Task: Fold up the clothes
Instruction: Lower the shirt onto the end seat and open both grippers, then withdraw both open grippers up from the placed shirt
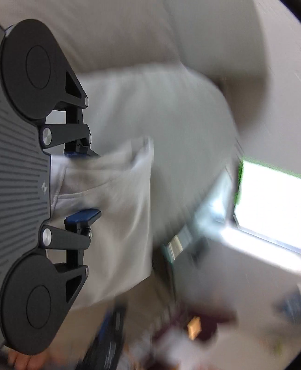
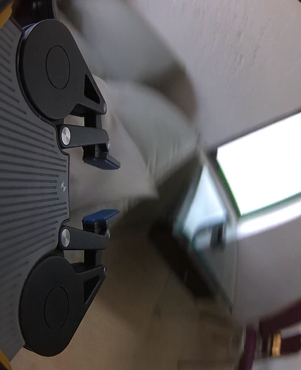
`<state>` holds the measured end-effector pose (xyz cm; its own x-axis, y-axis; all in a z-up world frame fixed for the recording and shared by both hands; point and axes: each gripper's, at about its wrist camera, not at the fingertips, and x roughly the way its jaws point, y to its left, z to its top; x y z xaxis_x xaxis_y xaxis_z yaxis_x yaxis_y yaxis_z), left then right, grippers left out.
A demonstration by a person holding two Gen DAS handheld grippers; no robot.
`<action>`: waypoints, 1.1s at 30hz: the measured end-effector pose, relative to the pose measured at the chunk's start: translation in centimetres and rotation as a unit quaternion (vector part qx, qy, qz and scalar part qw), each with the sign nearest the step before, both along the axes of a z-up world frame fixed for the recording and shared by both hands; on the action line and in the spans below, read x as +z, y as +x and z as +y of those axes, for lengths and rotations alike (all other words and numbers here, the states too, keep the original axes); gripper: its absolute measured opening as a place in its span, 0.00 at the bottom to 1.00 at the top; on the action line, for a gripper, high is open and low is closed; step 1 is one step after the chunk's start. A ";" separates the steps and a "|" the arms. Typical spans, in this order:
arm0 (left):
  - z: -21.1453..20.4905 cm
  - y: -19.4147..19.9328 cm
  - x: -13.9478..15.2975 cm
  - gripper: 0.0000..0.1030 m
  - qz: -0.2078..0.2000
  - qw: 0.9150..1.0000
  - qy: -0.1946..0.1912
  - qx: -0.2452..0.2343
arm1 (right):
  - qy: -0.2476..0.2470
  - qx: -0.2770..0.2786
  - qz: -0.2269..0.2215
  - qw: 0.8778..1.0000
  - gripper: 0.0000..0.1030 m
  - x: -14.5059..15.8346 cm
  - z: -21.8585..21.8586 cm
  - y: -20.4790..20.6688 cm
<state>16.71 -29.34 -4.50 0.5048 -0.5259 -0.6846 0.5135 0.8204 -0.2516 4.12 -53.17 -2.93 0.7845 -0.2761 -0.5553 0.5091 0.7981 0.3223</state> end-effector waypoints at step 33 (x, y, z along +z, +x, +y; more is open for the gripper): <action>2.9 -13.1 5.8 0.79 -0.014 0.990 0.141 0.008 | 0.008 0.107 0.108 0.988 0.55 5.5 8.2 -14.4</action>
